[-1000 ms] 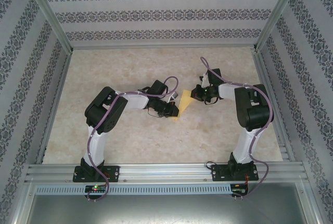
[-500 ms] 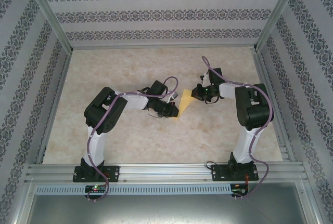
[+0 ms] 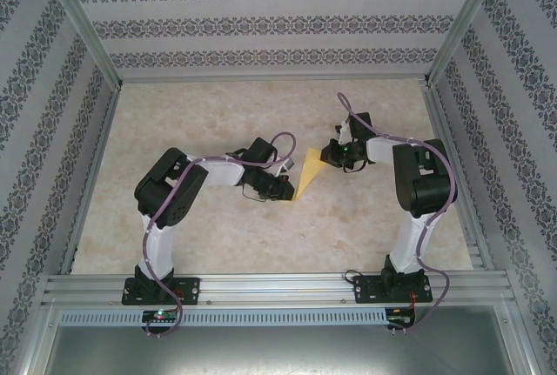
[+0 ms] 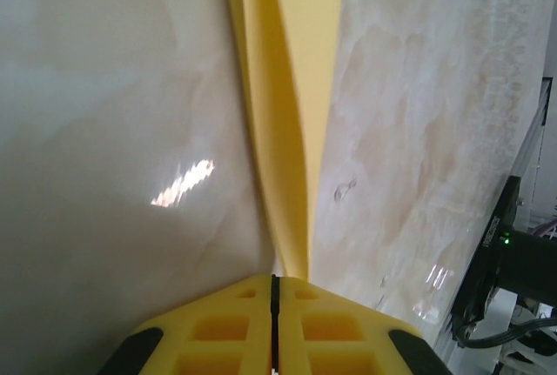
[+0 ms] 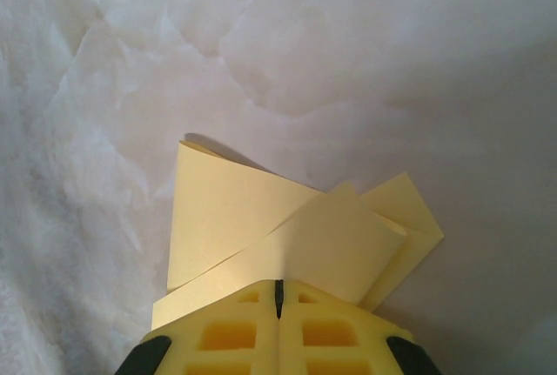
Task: Fold a paper plane with a square sheet of paper (fold left side to right side)
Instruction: Fold the wing for the fifth time at the center of the table.
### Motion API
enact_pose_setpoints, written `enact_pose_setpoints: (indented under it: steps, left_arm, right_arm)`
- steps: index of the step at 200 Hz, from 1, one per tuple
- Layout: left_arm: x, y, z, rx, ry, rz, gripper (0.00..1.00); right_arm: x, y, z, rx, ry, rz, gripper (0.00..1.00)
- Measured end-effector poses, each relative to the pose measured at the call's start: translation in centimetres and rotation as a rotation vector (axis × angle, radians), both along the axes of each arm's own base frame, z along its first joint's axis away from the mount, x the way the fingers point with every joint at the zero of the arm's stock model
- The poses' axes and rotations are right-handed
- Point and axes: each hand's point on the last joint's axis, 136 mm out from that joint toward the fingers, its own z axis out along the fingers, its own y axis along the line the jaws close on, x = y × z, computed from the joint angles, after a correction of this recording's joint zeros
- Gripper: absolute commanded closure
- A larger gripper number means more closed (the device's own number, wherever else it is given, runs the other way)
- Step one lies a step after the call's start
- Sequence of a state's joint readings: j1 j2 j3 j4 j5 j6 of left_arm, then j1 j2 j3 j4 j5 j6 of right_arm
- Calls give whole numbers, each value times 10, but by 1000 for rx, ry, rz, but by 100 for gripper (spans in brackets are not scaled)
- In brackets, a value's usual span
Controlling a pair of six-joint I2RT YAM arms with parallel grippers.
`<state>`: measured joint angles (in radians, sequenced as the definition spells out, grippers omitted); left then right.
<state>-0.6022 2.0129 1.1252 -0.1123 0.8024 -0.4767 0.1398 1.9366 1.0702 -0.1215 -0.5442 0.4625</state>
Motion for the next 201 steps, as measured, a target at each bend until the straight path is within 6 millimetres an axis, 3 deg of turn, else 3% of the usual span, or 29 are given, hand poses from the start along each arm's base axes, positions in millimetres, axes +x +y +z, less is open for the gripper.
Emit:
enact_pose_setpoints:
  steps: [27, 53, 80, 107, 143, 175, 201]
  left_arm:
    - [-14, 15, 3, 39, 39, 11, 90]
    - [-8, 23, 25, 30, 12, 37, 89]
    - [5, 16, 51, -16, -42, 41, 89]
    - [17, 0, 64, -52, -69, 23, 87]
    - [31, -14, 40, -30, -45, 15, 88]
    - [42, -19, 14, 9, -13, 19, 88]
    - [49, -20, 4, 37, -14, 24, 88]
  right_arm:
    - [0, 0, 0, -4, -2, 1, 97]
    - [-1, 3, 0, -5, -3, 9, 97]
    - [-2, 12, 0, -3, -13, 28, 97]
    - [-8, 28, -1, 3, -29, 62, 97]
    - [-16, 42, -1, 10, -44, 93, 97]
    - [-17, 44, -1, 11, -48, 100, 97]
    - [-17, 44, -1, 11, -48, 100, 97]
